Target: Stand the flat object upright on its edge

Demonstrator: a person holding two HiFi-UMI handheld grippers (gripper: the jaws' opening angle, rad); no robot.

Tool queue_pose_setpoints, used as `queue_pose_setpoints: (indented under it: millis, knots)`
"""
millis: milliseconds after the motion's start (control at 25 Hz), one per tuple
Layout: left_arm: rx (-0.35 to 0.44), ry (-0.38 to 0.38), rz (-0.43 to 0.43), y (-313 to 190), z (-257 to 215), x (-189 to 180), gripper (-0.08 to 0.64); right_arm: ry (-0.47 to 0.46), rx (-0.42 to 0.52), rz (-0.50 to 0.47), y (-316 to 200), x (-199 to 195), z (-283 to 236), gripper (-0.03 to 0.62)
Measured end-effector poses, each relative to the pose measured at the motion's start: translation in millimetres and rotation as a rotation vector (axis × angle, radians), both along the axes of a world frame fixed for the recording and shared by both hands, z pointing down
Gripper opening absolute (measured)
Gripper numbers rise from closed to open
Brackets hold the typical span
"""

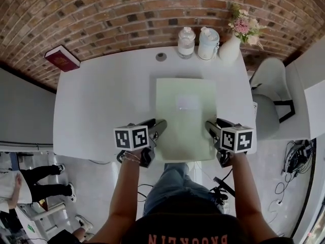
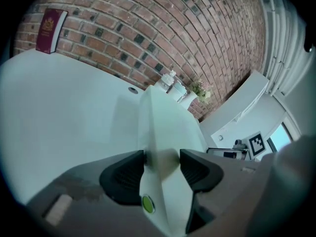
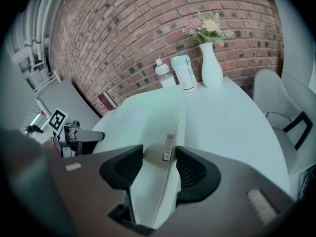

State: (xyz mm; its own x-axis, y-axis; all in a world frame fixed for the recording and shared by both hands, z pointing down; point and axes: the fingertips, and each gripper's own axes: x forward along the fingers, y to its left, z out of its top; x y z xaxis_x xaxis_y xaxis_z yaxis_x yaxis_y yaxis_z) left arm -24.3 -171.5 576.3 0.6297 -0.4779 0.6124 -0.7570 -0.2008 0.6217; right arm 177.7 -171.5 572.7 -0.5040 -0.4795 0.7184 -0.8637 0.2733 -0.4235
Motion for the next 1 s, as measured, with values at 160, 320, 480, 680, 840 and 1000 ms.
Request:
queue_pose_setpoints:
  millis: [160,320,480,680,840,1000]
  knots:
    - [0.031,0.010,-0.005,-8,-15,-3,0.238,0.006,0.044,0.004,-9,-2,-19,0.204]
    - [0.066,0.010,-0.004,-14,-30,-3,0.238,0.004,0.079,0.016,-14,-3,-33,0.203]
    - [0.101,0.017,-0.012,-20,-44,-2,0.238,-0.010,0.111,0.025,-19,-1,-47,0.202]
    - [0.157,0.019,-0.021,-34,-64,0,0.238,-0.005,0.168,0.025,-34,1,-67,0.202]
    - [0.220,0.006,-0.029,-45,-80,2,0.238,0.015,0.237,0.022,-45,3,-83,0.202]
    - [0.291,0.004,-0.041,-55,-99,3,0.238,0.009,0.306,0.021,-56,4,-103,0.202]
